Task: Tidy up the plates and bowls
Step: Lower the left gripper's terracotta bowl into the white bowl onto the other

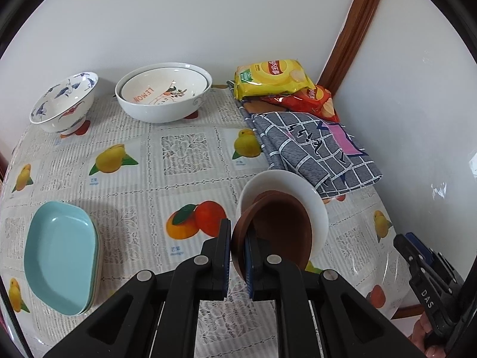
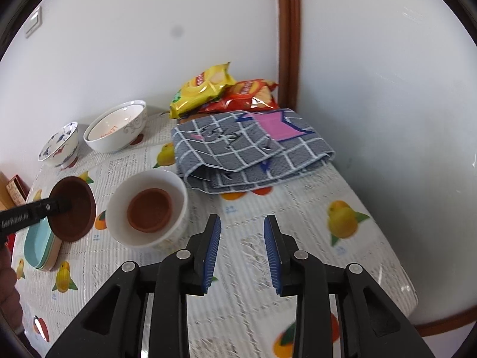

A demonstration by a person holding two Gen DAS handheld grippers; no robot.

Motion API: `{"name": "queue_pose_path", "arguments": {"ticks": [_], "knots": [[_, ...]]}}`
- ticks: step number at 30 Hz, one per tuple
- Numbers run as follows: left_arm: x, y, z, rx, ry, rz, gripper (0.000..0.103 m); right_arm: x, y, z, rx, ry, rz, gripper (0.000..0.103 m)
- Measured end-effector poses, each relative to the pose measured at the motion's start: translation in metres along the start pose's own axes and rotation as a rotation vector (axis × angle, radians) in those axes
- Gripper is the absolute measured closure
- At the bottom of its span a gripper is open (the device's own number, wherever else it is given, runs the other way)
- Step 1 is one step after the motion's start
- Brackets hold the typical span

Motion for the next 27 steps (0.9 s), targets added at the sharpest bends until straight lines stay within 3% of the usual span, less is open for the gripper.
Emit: {"name": "queue_pose_path", "arguments": {"ticks": [9,27], "knots": [[0.009,0.005,-0.031,-0.038,0.002,-0.004,0.094,0.033,-0.014,-0.021,-0.045,-0.041,-0.048,0.07],[0.007,0.014,-0.088,-0.103,0.017,0.008,0.094,0.046,-0.025,-0.063,-0.115,-0.053,-0.071,0.07]]}}
Point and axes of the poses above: each gripper's, at about its wrist camera, not at the fingertips, and z roughly against the way its jaws point, x to its right, y to its top, the point moved 4 cm from there along -z, roughly the way its jaws point, and after that the axes turned 15 degrees about -y, right-handed, at the moved point
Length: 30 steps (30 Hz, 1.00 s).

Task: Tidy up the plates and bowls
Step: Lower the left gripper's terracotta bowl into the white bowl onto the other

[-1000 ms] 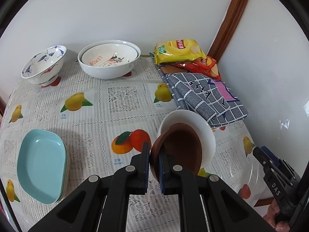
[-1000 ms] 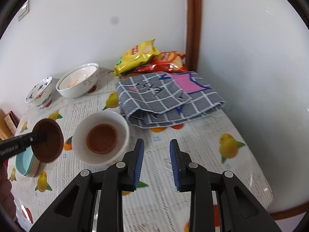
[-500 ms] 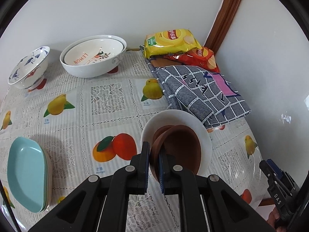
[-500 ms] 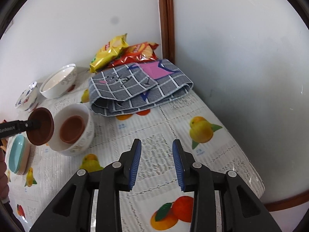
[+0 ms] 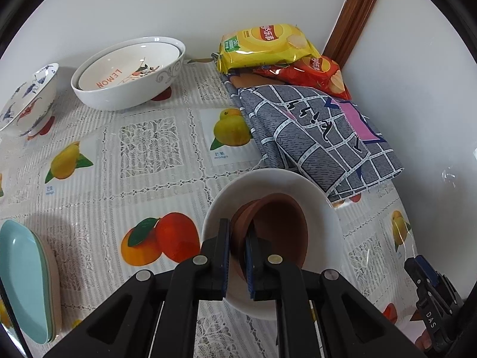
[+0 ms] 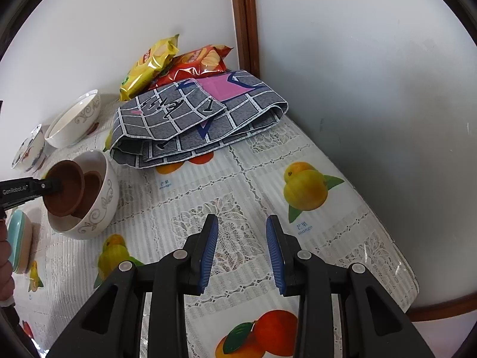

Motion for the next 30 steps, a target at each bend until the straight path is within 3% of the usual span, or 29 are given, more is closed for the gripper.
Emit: {"name": "queue_pose_path", "arguments": {"ticks": [30], "knots": [[0.0,-0.005,-0.013,-0.041,-0.063,0.032,0.092,-0.022,-0.001,0.017,0.011,0.021,0.049,0.069]]}}
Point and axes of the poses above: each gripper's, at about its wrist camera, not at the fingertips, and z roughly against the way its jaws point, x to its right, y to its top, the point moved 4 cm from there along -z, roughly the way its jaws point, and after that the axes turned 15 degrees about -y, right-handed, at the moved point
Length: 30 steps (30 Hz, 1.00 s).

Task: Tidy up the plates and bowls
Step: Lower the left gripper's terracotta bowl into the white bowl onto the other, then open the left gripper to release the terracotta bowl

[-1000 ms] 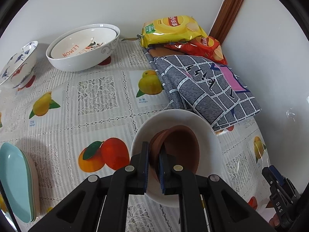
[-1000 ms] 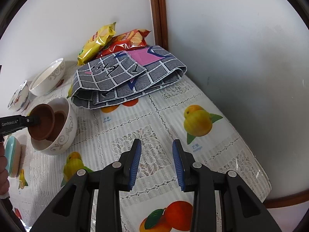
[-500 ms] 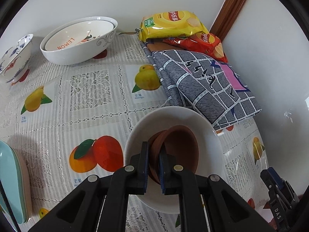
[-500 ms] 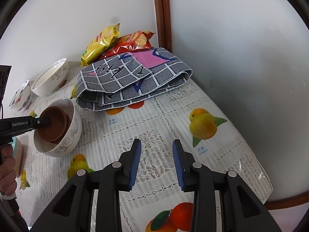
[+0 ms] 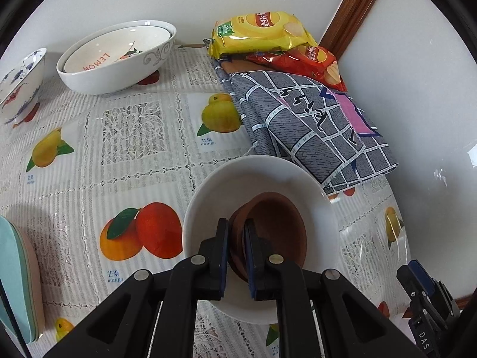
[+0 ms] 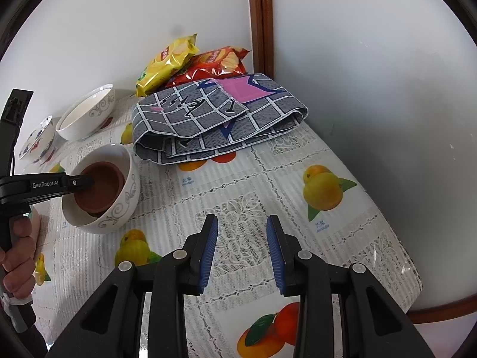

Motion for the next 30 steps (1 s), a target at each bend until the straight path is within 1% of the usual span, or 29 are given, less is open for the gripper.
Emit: {"name": "queue_pose_path", "arguments": {"ticks": [6,9,13,14,18,21,23,24,25,28,29,30], "knots": [[0.011,0.001,0.021,0.029,0.006,-0.059,0.084,-0.011,0.007,0.01,0.019,0.035,0.008,0.069],[0.015,0.005,0.034,0.053,0.017,-0.085,0.082,-0.021,0.017,0.018,0.035,0.076,0.011,0.069],[0.008,0.008,0.045,0.061,0.029,-0.078,0.082,-0.038,0.03,0.026,0.051,0.138,0.021,0.069],[0.005,0.008,0.046,0.061,0.034,-0.074,0.082,-0.044,0.033,0.028,0.054,0.166,0.026,0.069],[-0.008,0.008,0.048,0.051,0.051,-0.05,0.081,-0.066,0.041,0.028,0.047,0.226,0.05,0.069],[-0.016,0.006,0.043,0.035,0.055,-0.036,0.081,-0.085,0.044,0.018,0.025,0.251,0.068,0.069],[-0.02,0.005,0.038,0.019,0.047,-0.024,0.081,-0.097,0.045,0.005,-0.014,0.292,0.076,0.069],[-0.021,0.005,0.036,0.015,0.045,-0.024,0.081,-0.102,0.044,-0.003,-0.048,0.286,0.077,0.069],[-0.021,0.005,0.033,0.007,0.047,-0.029,0.081,-0.105,0.044,-0.01,-0.071,0.275,0.074,0.072],[-0.023,0.005,0.024,-0.011,0.05,-0.033,0.081,-0.112,0.044,-0.024,-0.087,0.256,0.082,0.073],[-0.023,0.006,0.021,-0.017,0.053,-0.034,0.081,-0.114,0.043,-0.028,-0.095,0.238,0.087,0.076],[-0.024,0.006,0.019,-0.023,0.057,-0.035,0.081,-0.115,0.043,-0.032,-0.105,0.217,0.093,0.081]]}}
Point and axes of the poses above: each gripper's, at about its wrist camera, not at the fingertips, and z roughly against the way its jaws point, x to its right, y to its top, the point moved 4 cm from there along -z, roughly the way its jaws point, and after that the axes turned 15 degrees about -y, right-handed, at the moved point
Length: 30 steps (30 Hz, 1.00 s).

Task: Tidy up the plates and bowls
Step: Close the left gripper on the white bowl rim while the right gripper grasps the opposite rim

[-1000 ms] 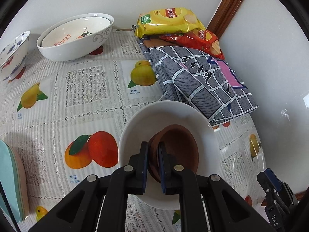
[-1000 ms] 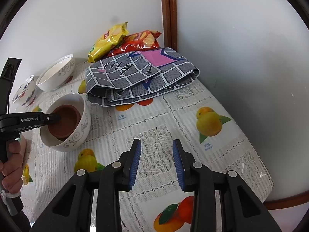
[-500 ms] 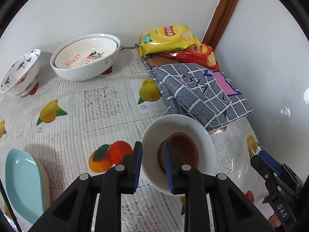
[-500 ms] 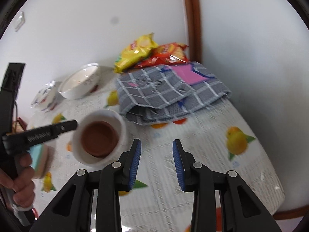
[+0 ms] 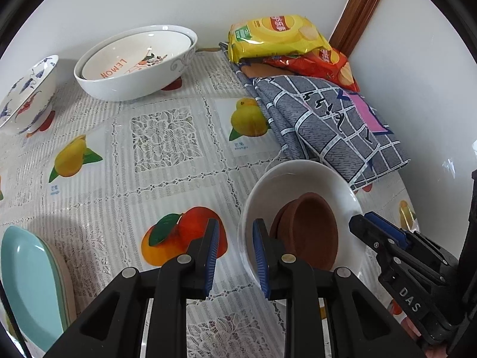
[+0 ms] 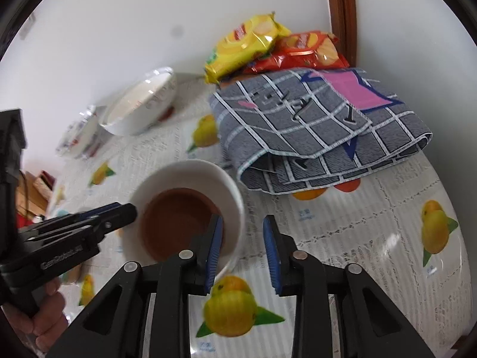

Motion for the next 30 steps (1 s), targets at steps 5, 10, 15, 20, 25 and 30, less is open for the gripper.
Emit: {"name": "queue_pose_path", "arguments": {"ticks": [5,10,15,20,25,30], "knots": [[-0.003,0.002,-0.013,-0.028,0.018,-0.003,0.081,-0.006,0.002,-0.017,-0.064,-0.003,0.013,0.087],[-0.007,0.003,-0.022,-0.039,0.029,0.002,0.078,-0.015,0.002,-0.022,-0.047,-0.068,0.059,0.087],[-0.006,0.004,-0.028,-0.049,0.055,-0.026,0.078,-0.011,-0.001,-0.027,-0.042,-0.082,0.04,0.079],[-0.009,0.003,-0.031,-0.041,0.029,0.0,0.08,-0.008,0.0,-0.03,-0.03,-0.082,0.041,0.072],[-0.008,0.003,-0.031,-0.034,0.019,0.001,0.084,-0.007,0.0,-0.029,-0.008,-0.085,0.044,0.066],[-0.002,0.001,-0.031,-0.016,0.025,-0.04,0.089,-0.006,-0.002,-0.028,0.023,-0.089,0.05,0.062]]}}
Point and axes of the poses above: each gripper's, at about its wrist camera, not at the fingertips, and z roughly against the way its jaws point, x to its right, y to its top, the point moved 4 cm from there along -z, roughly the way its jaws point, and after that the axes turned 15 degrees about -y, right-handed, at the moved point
